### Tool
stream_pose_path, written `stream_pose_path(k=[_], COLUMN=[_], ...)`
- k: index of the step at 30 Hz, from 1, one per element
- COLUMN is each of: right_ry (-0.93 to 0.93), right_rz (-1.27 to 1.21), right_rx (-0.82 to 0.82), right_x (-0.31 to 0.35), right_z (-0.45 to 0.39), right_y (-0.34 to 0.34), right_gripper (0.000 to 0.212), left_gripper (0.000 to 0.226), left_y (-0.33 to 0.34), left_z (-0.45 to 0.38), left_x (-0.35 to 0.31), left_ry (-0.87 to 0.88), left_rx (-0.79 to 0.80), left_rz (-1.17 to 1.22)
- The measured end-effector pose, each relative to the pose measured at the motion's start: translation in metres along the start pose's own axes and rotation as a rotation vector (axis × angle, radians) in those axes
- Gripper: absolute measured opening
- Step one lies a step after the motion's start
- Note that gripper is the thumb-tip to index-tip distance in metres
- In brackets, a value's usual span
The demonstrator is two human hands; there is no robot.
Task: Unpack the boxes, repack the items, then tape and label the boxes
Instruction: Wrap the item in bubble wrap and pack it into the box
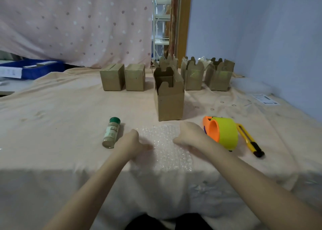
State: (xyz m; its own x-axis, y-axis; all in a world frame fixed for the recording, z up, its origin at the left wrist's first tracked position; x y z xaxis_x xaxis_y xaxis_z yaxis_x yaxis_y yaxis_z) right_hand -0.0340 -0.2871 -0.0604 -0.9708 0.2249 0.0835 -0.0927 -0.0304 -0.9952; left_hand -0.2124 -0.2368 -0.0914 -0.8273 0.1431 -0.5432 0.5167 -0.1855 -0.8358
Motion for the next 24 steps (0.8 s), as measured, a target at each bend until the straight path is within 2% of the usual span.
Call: stream_pose_path(k=[2, 5, 7, 9, 13, 16, 19, 21, 24], right_ry=[0.055, 0.131, 0.145, 0.116, 0.069, 0.05, 0.028, 0.04, 0.052], right_rz=[-0.072, -0.253, -0.505, -0.72, -1.053, -1.147, -1.184, -1.195, -1.229], right_rx=[-0.016, -0.088, -0.089, -0.093, -0.176, -0.194, -0.192, -0.213, -0.205], right_x=[-0.006, -0.017, -0.022, -0.023, -0.024, -0.022, -0.021, -0.023, -0.024], right_z=[-0.001, -0.004, -0.007, -0.007, -0.001, 0.004, 0.006, 0.006, 0.006], right_y=[0.004, 0.007, 0.012, 0.014, 0.011, 0.009, 0.004, 0.0, -0.001], right_gripper=[0.033, 0.012, 0.037, 0.044, 0.01, 0.014, 0.013, 0.011, 0.006], left_gripper=[0.056, 0.063, 0.069, 0.075, 0.081, 0.066, 0.026, 0.023, 0.022], left_y=[0.001, 0.004, 0.005, 0.006, 0.012, 0.012, 0.002, -0.006, -0.013], left_z=[0.002, 0.003, 0.004, 0.005, 0.001, 0.001, 0.004, 0.006, 0.016], left_x=[0.005, 0.01, 0.013, 0.013, 0.015, 0.014, 0.008, 0.005, -0.005], left_ry=[0.007, 0.0, -0.027, -0.042, -0.058, -0.063, 0.014, 0.048, 0.047], left_rx=[-0.019, -0.022, -0.027, -0.029, 0.008, 0.018, -0.03, -0.025, 0.088], left_rz=[0.156, 0.269, 0.298, 0.323, 0.528, 0.678, 0.837, 1.018, 1.302])
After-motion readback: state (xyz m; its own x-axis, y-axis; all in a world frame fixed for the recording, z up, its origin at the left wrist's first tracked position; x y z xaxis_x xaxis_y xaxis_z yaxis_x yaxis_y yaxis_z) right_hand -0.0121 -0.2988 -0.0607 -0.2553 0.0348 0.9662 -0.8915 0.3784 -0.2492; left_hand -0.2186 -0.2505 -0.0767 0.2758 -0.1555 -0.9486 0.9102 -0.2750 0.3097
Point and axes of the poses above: each hand's wrist, its own z-axis away from the middle knuckle, its own y-axis out of the palm, x = y × z, the point moved 8 cm from there along -z, towards the middle knuckle, and after that the axes turned 11 degrees about z, right-handed, at the moved point
